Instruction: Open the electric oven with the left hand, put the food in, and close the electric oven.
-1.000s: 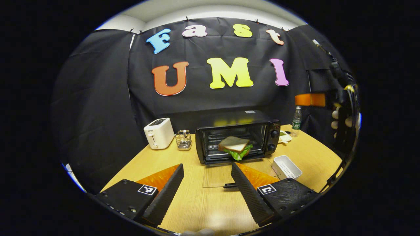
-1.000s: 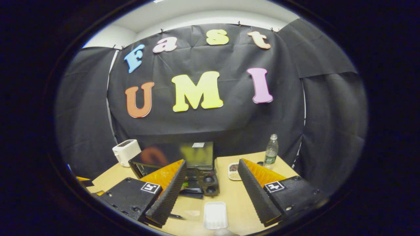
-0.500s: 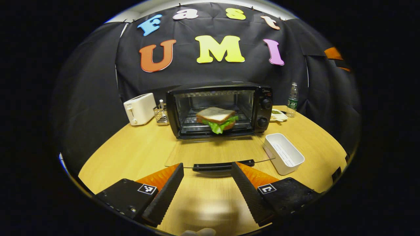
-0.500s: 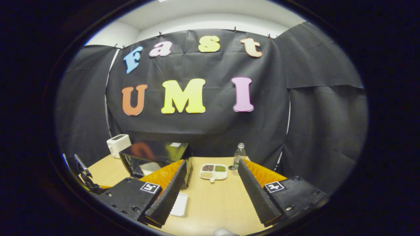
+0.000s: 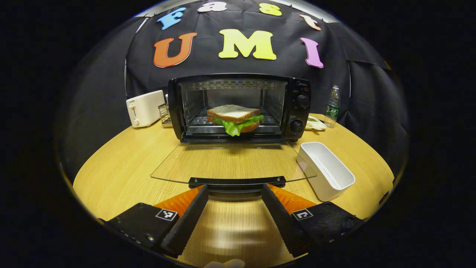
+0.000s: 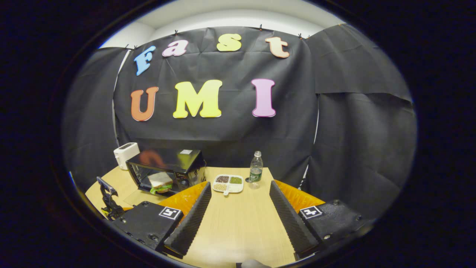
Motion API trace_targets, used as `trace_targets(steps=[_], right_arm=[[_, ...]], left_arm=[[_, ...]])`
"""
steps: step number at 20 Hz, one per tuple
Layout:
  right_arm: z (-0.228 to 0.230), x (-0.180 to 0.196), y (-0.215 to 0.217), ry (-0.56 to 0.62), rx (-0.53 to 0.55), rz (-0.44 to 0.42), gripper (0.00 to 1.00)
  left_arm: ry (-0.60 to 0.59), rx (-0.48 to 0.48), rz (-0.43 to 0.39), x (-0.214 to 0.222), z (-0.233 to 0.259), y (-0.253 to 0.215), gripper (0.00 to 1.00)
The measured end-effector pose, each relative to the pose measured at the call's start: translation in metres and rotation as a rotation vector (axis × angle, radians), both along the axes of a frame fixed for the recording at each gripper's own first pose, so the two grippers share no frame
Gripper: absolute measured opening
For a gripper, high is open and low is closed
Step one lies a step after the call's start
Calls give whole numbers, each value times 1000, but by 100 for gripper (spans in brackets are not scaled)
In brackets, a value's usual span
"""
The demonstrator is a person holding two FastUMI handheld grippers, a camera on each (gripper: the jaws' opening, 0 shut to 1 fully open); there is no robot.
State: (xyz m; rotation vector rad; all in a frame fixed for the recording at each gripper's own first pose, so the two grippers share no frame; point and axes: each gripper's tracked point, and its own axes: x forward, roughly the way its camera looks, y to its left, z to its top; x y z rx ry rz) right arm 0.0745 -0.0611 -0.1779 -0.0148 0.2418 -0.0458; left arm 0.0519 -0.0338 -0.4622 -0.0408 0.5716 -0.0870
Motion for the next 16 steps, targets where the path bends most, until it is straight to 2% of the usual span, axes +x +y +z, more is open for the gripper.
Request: trace_targets(steps=[5,6,7,8,10,12,13,16], right_arm=[[-7,7,6,22,-3,8,97],[-7,9,9,24,-2,16,100],[-7,10,11,25,-2,17,97],[-6,12,12,25,-2,19,100],[-5,15,14,25,-4,22,97],[-1,17,16,17,-13,25,100],[0,19,18,13,-15,29,97],[3,21,20,10,-11,32,97]], left_arm=[[11,5,-8,4,-4,-4,95],[8,6,-10,4,-4,-5,95],[8,6,-10,4,-5,-4,95],[12,6,-11,5,-4,-4,95],[12,6,-13,6,1,-3,95],[21,3,-13,6,0,-3,95],[20,9,-17,6,2,-3,95],[3,11,-17,7,10,-1,95]])
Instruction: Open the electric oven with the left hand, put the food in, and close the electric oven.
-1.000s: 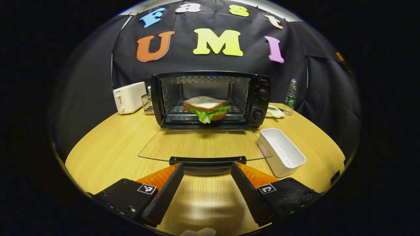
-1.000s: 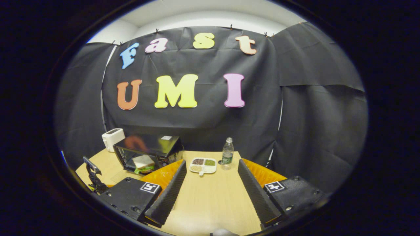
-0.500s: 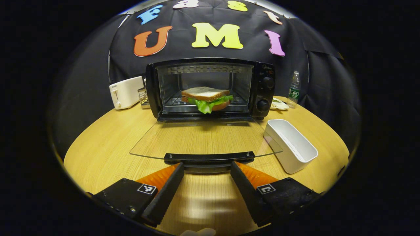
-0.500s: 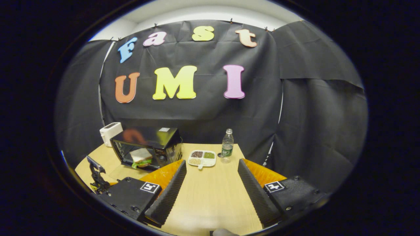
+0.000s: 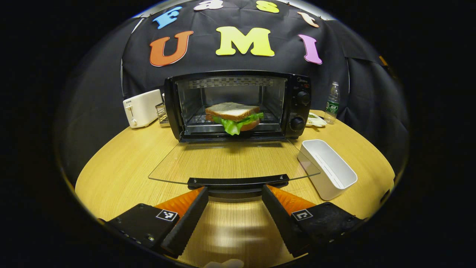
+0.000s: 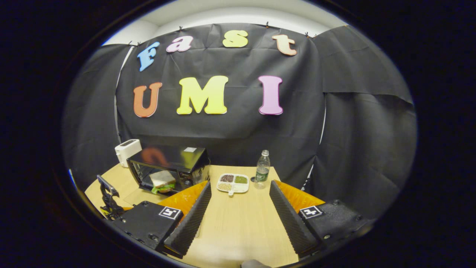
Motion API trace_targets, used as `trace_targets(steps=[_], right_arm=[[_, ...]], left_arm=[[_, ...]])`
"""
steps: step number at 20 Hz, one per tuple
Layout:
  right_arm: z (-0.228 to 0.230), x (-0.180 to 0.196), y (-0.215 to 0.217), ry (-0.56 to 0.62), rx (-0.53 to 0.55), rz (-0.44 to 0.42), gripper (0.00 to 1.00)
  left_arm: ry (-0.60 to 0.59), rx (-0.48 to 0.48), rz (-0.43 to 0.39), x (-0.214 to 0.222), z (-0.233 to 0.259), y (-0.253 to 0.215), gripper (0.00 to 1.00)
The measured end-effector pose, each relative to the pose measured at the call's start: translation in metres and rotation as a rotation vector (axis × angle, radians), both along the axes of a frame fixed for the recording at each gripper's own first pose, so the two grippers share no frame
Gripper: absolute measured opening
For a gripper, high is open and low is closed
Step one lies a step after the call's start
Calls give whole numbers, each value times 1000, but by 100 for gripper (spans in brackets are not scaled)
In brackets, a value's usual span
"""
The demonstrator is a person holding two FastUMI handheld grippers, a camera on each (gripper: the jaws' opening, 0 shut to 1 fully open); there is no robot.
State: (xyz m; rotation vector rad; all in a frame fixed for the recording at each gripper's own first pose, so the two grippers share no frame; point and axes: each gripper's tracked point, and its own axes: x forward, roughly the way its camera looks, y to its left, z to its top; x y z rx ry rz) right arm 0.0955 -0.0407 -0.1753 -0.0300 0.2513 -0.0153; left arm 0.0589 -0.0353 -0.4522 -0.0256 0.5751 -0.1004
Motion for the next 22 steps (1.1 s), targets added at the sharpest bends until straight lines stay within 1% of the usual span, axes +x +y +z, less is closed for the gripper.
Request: trace_targets(steps=[5,8,11,14,19,22], right_arm=[[3,4,-1,-1,15,1,97],[10,6,-2,-9,25,5,97],[16,8,-3,-19,27,4,97],[23,9,-7,-32,36,-5,97],[31,10,-11,-41,62,-20,97],[39,10,-10,-54,63,-22,97]], left_arm=[[-30,-4,5,9,26,2,95],[-69,-4,5,21,50,3,95],[-79,-19,7,32,68,4,96],[-132,-11,1,51,93,4,96],[-171,1,11,87,119,8,97],[-211,10,7,94,138,9,97]])
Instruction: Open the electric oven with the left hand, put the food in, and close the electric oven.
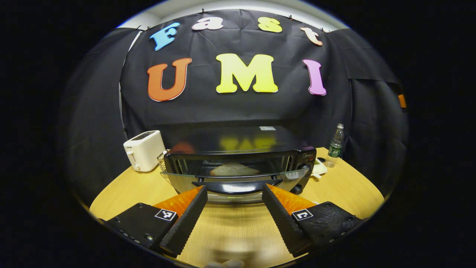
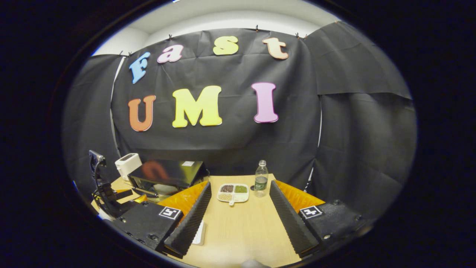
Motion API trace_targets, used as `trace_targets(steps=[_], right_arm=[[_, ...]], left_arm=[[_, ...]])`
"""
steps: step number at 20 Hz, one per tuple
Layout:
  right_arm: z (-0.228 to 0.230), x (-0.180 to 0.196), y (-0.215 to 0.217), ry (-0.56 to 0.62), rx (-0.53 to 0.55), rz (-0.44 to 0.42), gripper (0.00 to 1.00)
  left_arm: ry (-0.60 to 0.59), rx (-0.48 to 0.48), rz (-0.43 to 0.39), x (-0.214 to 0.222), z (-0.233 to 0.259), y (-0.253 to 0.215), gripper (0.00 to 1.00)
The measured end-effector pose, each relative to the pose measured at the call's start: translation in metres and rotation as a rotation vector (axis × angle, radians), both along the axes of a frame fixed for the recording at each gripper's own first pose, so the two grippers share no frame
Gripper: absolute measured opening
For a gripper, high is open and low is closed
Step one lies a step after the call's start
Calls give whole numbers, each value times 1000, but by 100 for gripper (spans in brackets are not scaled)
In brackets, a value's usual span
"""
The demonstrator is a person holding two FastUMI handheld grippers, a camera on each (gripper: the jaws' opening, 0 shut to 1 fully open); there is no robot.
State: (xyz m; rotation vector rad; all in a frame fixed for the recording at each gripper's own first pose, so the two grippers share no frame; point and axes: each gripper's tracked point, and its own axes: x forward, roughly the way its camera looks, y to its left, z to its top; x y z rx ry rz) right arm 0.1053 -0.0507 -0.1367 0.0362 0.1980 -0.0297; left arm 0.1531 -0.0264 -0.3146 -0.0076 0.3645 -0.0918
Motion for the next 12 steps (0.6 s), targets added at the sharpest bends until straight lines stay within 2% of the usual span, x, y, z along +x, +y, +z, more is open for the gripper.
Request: trace_targets(steps=[6,12], right_arm=[[11,-2,12,-15,6,17,97],[28,-10,31,-41,11,34,97]], left_arm=[[-18,14,0,-13,20,6,97],[-81,-20,17,-41,87,15,96]])
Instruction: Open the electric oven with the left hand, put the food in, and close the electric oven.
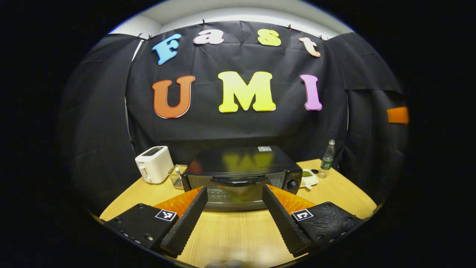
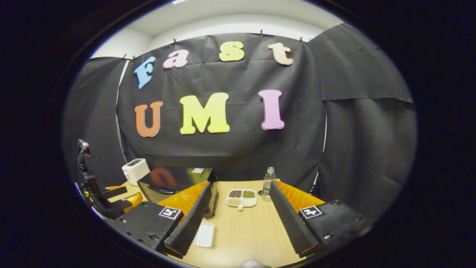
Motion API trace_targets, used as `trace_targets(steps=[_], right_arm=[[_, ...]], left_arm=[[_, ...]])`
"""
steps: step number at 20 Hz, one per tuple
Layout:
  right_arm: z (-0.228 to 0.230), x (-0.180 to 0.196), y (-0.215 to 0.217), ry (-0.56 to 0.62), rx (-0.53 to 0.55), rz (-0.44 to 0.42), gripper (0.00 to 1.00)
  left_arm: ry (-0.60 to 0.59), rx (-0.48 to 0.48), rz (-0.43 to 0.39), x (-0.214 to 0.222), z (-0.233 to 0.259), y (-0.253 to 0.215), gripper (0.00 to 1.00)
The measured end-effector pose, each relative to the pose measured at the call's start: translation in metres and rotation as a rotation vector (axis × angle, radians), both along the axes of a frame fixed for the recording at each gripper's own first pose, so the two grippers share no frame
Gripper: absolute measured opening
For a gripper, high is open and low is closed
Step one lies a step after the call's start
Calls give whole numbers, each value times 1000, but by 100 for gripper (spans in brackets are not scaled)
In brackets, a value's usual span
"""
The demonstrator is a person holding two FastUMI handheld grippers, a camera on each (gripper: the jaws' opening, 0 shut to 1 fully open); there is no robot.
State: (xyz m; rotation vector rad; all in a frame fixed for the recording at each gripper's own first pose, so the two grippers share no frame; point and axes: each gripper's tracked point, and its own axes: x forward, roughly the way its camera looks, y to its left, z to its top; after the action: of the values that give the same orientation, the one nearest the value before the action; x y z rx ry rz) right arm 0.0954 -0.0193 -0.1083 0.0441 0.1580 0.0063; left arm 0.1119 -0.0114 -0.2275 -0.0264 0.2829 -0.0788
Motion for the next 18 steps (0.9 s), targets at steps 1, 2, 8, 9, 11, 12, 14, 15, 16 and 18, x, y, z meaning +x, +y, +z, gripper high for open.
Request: trace_targets(steps=[1,2,8,9,11,12,14,15,16,18], right_arm=[[3,-2,5,-5,5,-1,97],[8,-4,8,-11,10,0,97],[41,-21,24,-67,2,-8,97],[47,-25,28,-78,-1,-7,97],[57,-32,36,-100,0,-3,96],[62,-37,39,-107,2,-4,97],[66,-44,40,-108,-4,-19,97],[69,-46,41,-110,-4,-24,96],[72,-50,43,-119,2,-24,97],[74,-55,45,-119,8,-31,96]], left_arm=[[-13,-22,2,-5,15,-1,96],[-27,-31,1,-10,29,0,96],[-147,-24,30,-37,116,24,96],[-154,-27,36,-42,125,26,96],[-178,-39,40,-51,145,29,96],[-191,-39,42,-55,155,30,96],[-216,-36,31,-64,168,31,95],[-220,-31,26,-67,173,33,96],[-222,-25,23,-71,177,34,95],[-222,-32,15,-77,182,36,95]])
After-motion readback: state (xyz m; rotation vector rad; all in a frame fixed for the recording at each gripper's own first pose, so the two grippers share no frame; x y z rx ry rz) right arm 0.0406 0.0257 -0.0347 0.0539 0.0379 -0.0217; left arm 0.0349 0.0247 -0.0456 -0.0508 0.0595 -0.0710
